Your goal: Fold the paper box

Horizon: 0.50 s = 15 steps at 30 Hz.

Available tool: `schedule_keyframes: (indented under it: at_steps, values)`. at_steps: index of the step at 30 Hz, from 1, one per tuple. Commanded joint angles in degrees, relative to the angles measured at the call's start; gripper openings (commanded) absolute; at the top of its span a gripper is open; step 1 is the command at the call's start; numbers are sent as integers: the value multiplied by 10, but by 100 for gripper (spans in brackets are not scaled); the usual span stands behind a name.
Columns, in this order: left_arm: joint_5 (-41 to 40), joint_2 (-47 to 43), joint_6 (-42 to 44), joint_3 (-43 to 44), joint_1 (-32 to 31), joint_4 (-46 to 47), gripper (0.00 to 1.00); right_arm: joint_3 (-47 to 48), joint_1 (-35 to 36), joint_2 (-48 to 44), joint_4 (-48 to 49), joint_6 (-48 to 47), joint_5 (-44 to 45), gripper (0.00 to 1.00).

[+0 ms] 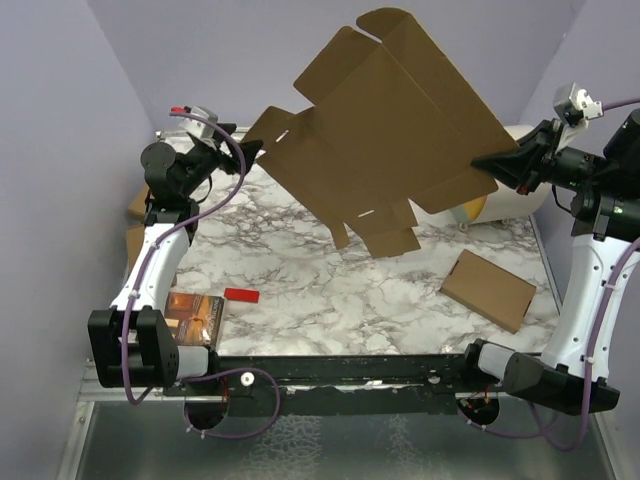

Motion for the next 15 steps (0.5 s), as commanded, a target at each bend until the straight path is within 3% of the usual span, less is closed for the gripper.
schedule_keyframes:
  at_steps: [1,4,9,12,15]
  values:
    - [23,19,12,35,-5,33,67,14,-2,7,-9,-5,-25,1]
    - [43,26,11,40,-8,31,48,15,-2,12,-9,-3,-25,1]
    - [64,15,23,22,-13,32,1,14,-2,29,-6,17,-35,1]
    - [61,-1,48,0,-18,33,0,1,-2,44,15,68,-60,1]
    - [49,-15,76,-15,-25,28,0,-40,-1,47,95,167,-93,1]
